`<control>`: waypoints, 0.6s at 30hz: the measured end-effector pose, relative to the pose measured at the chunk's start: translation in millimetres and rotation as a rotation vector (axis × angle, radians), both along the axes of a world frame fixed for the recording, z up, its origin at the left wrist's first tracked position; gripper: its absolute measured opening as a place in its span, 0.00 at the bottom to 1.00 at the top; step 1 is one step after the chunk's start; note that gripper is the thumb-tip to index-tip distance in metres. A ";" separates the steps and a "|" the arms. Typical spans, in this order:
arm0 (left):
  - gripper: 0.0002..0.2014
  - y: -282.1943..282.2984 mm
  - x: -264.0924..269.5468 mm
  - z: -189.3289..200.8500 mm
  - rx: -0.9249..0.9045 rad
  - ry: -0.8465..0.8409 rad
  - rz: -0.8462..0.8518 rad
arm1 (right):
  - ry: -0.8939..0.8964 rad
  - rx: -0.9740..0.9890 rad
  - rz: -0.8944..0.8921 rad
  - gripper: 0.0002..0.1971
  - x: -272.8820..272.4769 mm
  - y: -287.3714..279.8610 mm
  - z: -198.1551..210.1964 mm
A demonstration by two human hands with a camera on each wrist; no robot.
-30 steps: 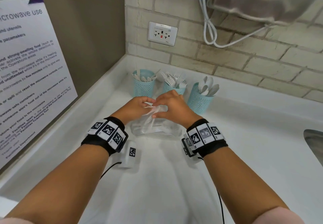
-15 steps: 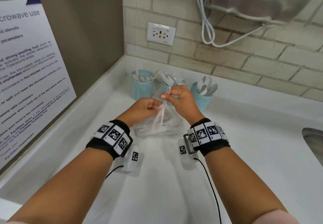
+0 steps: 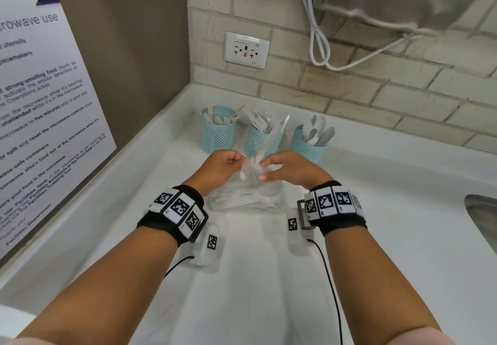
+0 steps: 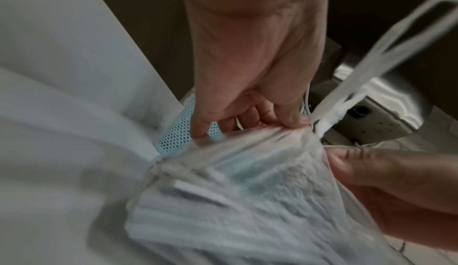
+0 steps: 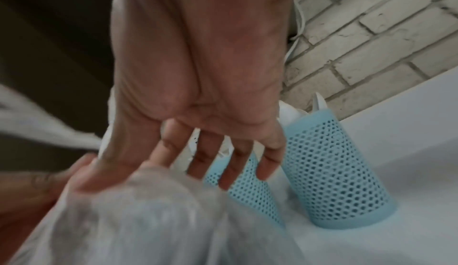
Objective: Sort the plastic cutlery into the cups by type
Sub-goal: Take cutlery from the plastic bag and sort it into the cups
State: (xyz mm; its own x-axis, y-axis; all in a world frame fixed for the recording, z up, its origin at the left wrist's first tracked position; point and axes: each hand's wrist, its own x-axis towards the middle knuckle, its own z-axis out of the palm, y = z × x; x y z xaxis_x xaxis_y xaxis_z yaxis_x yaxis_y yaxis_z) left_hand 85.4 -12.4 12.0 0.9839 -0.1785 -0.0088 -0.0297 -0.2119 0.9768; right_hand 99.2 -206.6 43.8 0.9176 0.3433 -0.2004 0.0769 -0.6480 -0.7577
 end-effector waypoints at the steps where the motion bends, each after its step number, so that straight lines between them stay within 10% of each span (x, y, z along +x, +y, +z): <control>1: 0.06 -1.2 0.2 -1.3 0.003 0.000 -0.008 | -0.051 0.044 -0.024 0.13 -2.2 2.4 -2.6; 18: 0.09 7.4 -0.5 30.2 -0.111 -0.019 0.041 | -0.154 0.462 -0.175 0.07 -1.7 -9.7 -4.5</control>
State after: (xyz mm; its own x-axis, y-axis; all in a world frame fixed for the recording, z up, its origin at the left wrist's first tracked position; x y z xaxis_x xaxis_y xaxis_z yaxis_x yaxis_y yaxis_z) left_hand 84.9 -5.0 42.2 0.9902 -0.1366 0.0276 -0.0420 -0.1034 0.9938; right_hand 97.5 -216.3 39.4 0.9762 0.2023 0.0780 0.1305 -0.2614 -0.9564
